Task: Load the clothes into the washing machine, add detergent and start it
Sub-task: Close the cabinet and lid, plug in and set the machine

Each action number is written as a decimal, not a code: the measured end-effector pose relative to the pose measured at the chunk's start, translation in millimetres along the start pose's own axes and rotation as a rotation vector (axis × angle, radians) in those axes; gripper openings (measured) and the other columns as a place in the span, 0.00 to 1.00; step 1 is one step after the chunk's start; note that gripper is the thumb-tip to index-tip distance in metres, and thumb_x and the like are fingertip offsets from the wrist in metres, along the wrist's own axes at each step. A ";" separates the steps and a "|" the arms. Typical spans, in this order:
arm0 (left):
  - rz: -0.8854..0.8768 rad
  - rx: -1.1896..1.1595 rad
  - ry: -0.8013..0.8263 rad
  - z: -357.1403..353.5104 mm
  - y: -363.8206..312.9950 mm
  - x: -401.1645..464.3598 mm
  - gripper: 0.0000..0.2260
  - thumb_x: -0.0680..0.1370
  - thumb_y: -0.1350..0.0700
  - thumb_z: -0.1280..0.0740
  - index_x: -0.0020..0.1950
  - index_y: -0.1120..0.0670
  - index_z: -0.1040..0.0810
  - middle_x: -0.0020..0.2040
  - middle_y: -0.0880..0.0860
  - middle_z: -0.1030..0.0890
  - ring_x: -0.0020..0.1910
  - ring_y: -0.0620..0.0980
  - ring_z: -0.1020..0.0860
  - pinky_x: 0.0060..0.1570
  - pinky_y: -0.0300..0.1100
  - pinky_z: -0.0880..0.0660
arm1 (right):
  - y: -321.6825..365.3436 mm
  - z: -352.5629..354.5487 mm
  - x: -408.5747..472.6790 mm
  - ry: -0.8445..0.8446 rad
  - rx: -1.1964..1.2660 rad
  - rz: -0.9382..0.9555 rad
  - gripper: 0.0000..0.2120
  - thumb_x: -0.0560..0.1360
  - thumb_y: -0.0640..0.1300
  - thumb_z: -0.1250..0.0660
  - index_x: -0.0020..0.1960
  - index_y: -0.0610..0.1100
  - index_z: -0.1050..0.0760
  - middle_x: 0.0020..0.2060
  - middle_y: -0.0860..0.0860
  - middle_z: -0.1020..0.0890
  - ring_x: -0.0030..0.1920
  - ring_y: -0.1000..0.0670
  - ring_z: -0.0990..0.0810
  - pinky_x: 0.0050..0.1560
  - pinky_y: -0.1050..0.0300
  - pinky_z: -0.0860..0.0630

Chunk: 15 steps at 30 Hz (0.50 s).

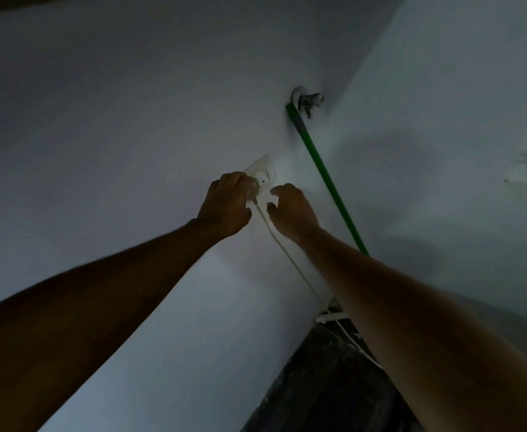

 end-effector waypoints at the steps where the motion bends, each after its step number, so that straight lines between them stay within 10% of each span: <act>1: -0.040 0.031 0.014 -6.3 -0.3 8.8 0.25 0.70 0.58 0.25 0.65 0.58 0.28 0.64 0.56 0.26 0.64 0.56 0.28 0.64 0.51 0.32 | -6.3 -4.3 6.6 0.001 0.018 -0.032 0.20 0.78 0.44 0.37 0.69 0.42 0.29 0.65 0.46 0.26 0.66 0.47 0.30 0.65 0.52 0.30; 15: -0.203 0.334 0.112 -49.1 28.3 74.0 0.36 0.65 0.52 0.22 0.68 0.64 0.29 0.66 0.62 0.26 0.65 0.63 0.28 0.65 0.54 0.33 | -23.0 -79.3 69.2 0.256 0.068 -0.166 0.32 0.69 0.42 0.34 0.72 0.43 0.38 0.63 0.45 0.26 0.60 0.41 0.26 0.56 0.41 0.23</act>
Point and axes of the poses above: each hand's wrist, its own x-axis towards the middle knuckle, its own z-axis out of the back of the hand, y = z × x, the point moved 9 cm from there along x, towards the middle knuckle
